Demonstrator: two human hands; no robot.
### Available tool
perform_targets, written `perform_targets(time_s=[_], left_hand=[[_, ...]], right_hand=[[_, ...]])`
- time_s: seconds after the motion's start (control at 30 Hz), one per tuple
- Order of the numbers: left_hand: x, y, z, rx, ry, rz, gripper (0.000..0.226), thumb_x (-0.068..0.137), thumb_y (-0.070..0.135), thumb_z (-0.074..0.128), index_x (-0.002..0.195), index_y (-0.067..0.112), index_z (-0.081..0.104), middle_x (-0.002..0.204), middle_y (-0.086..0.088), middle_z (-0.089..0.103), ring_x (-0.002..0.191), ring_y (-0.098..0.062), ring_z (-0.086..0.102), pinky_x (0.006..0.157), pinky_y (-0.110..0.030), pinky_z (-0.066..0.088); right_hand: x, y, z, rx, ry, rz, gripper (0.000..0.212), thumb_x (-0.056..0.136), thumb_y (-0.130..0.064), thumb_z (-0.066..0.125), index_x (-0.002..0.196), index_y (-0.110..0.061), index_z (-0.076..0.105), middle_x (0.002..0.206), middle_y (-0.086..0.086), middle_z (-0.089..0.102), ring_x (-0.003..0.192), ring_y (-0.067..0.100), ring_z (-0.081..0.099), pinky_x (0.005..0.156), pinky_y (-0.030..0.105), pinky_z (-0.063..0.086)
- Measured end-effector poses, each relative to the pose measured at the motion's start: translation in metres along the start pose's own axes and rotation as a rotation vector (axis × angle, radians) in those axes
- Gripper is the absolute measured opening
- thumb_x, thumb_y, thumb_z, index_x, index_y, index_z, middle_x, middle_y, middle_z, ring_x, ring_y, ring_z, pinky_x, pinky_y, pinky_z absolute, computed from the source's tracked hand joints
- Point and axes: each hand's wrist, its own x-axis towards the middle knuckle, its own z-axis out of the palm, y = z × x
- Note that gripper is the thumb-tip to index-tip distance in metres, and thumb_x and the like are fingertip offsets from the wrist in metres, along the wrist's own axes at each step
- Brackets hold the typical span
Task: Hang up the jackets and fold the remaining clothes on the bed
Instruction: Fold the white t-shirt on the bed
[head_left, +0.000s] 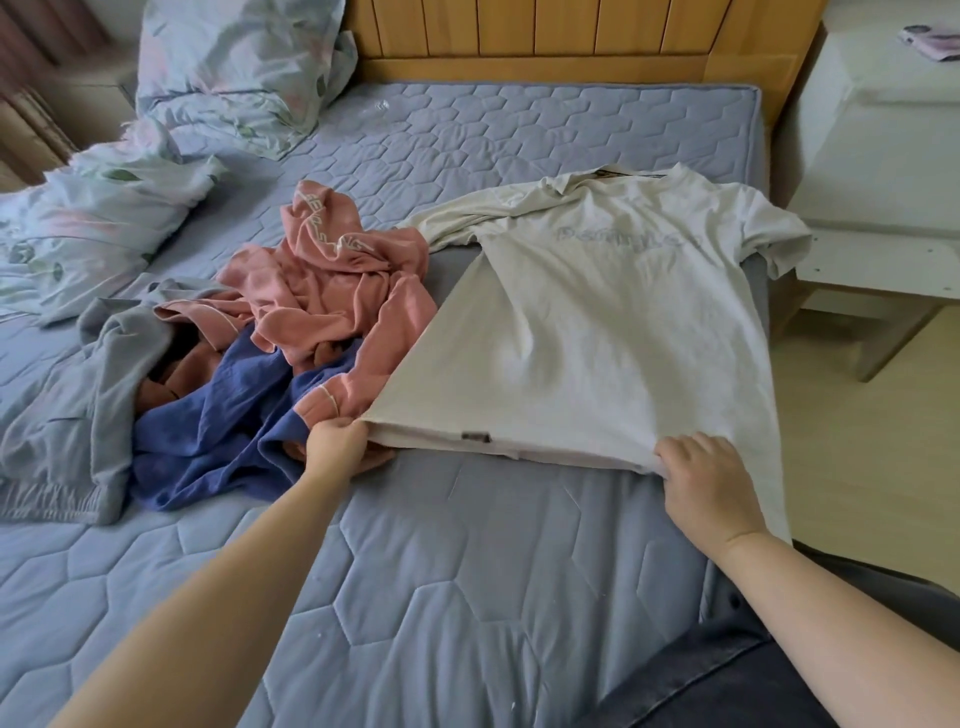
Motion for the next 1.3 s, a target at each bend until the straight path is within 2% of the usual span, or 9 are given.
perform_targets(time_s=[0.13,0.27,0.4,0.57,0.83,1.0,1.07,1.2,1.3], left_hand=[[0.013,0.002,-0.017,0.611,0.001,0.137,0.022,0.09,0.006,0.047,0.083,-0.004,0.066,0.067,-0.018,0.063,0.059,-0.032,0.061,0.05,-0.03,0.052],[0.01,0.018,-0.01,1.424,0.087,0.221,0.024,0.093,0.025,0.055,0.111,0.011,0.065,0.113,-0.009,0.064,0.107,-0.029,0.06,0.086,-0.037,0.05],[-0.017,0.023,0.028,1.811,0.111,0.594,0.028,0.095,0.017,0.05,0.122,0.016,0.058,0.123,-0.003,0.057,0.114,-0.023,0.056,0.08,-0.03,0.046],[-0.057,-0.015,0.09,1.758,-0.526,1.393,0.06,0.083,0.04,0.061,0.135,0.022,0.037,0.13,-0.003,0.042,0.116,-0.024,0.045,0.089,-0.035,0.039],[-0.034,0.004,0.128,0.952,-0.54,0.71,0.02,0.089,0.008,0.048,0.069,0.011,0.051,0.072,-0.004,0.054,0.076,-0.026,0.05,0.057,-0.027,0.033],[-0.033,0.013,0.136,1.126,-0.569,0.731,0.022,0.097,0.024,0.045,0.078,0.014,0.053,0.078,-0.003,0.056,0.08,-0.028,0.052,0.064,-0.031,0.036],[-0.04,0.006,0.137,1.158,-0.483,1.028,0.016,0.093,0.023,0.049,0.102,0.012,0.058,0.098,-0.007,0.061,0.09,-0.028,0.056,0.07,-0.033,0.041],[-0.053,-0.029,0.14,0.94,-0.435,1.989,0.012,0.075,0.01,0.057,0.082,0.014,0.048,0.077,-0.008,0.055,0.07,-0.025,0.045,0.059,-0.034,0.039],[-0.059,-0.05,0.147,1.091,-0.386,1.919,0.025,0.069,0.014,0.067,0.086,0.016,0.049,0.078,-0.004,0.054,0.07,-0.023,0.045,0.057,-0.032,0.038]], right_hand=[[0.0,-0.002,0.0,-0.012,-0.078,-0.1,0.022,0.056,0.011,0.043,0.062,-0.01,0.046,0.056,0.003,0.041,0.052,0.025,0.038,0.052,0.031,0.031],[-0.009,0.002,0.006,-0.039,-0.326,-0.081,0.032,0.054,0.011,0.062,0.07,-0.015,0.053,0.067,-0.002,0.047,0.062,0.021,0.045,0.055,0.028,0.035],[-0.01,0.007,0.001,-0.049,-0.423,0.034,0.027,0.066,-0.002,0.067,0.085,-0.017,0.055,0.085,-0.002,0.051,0.08,0.021,0.048,0.068,0.028,0.032],[-0.008,0.009,-0.005,-0.022,-0.449,0.114,0.025,0.063,0.005,0.067,0.08,-0.011,0.059,0.08,0.003,0.053,0.075,0.024,0.049,0.065,0.03,0.033],[0.014,0.012,-0.025,0.433,-0.418,0.532,0.035,0.093,-0.025,0.056,0.067,-0.002,0.054,0.061,0.008,0.052,0.06,0.023,0.046,0.054,0.032,0.029],[0.043,0.018,-0.032,0.453,-0.45,0.55,0.045,0.096,-0.025,0.053,0.057,-0.009,0.038,0.057,0.005,0.038,0.055,0.019,0.037,0.054,0.032,0.026],[0.046,0.018,-0.032,0.411,-0.418,0.596,0.045,0.097,-0.024,0.05,0.057,-0.011,0.036,0.057,0.003,0.039,0.055,0.018,0.037,0.054,0.033,0.026],[0.047,0.022,-0.032,0.427,-0.322,0.686,0.045,0.097,-0.022,0.05,0.056,-0.011,0.036,0.056,0.004,0.039,0.053,0.017,0.036,0.05,0.032,0.024],[0.043,0.022,-0.032,0.471,-0.281,0.683,0.044,0.096,-0.021,0.051,0.057,-0.009,0.036,0.054,0.004,0.037,0.052,0.018,0.034,0.05,0.033,0.022]])
